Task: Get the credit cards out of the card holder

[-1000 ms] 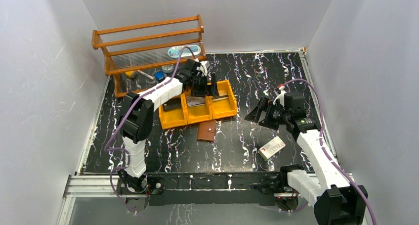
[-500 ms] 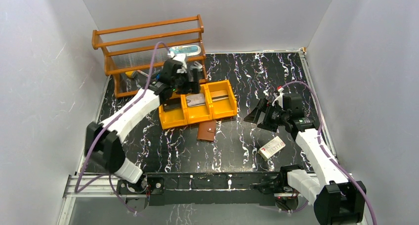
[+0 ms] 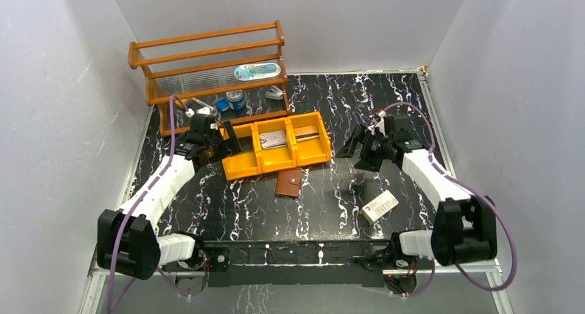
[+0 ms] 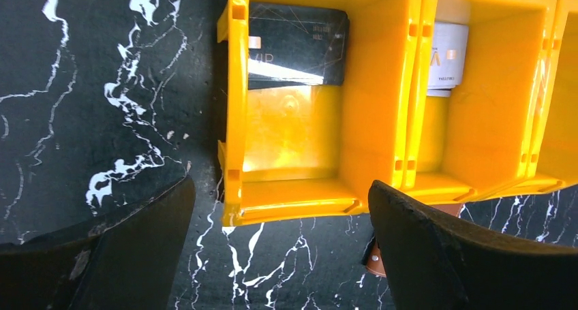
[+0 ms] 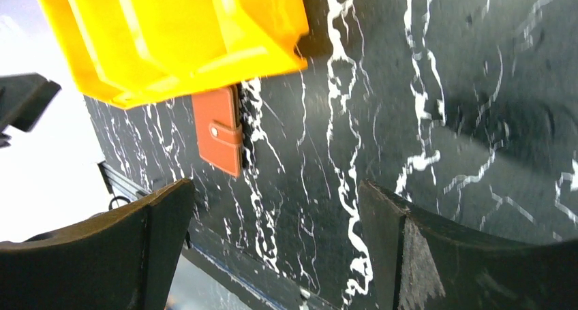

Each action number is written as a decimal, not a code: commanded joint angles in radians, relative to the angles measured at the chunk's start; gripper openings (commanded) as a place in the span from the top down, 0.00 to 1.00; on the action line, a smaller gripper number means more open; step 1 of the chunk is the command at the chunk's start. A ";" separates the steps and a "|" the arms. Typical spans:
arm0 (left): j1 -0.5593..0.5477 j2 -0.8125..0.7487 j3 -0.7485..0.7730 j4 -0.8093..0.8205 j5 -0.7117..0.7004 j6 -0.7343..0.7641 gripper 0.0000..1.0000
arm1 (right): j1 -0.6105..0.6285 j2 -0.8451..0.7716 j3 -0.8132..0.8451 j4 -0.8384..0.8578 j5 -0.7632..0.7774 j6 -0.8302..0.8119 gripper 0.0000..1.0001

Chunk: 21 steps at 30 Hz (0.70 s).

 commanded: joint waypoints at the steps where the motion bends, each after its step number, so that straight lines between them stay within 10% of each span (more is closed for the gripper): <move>1: -0.001 -0.014 -0.026 0.030 0.040 -0.037 0.02 | 0.033 0.128 0.122 0.124 -0.031 -0.004 0.02; 13: 0.010 0.037 -0.067 0.100 0.044 -0.025 0.02 | 0.145 0.533 0.476 0.047 0.018 -0.079 0.02; 21: 0.013 0.104 -0.104 0.284 0.255 0.055 0.02 | 0.181 0.475 0.401 0.061 -0.002 -0.108 0.05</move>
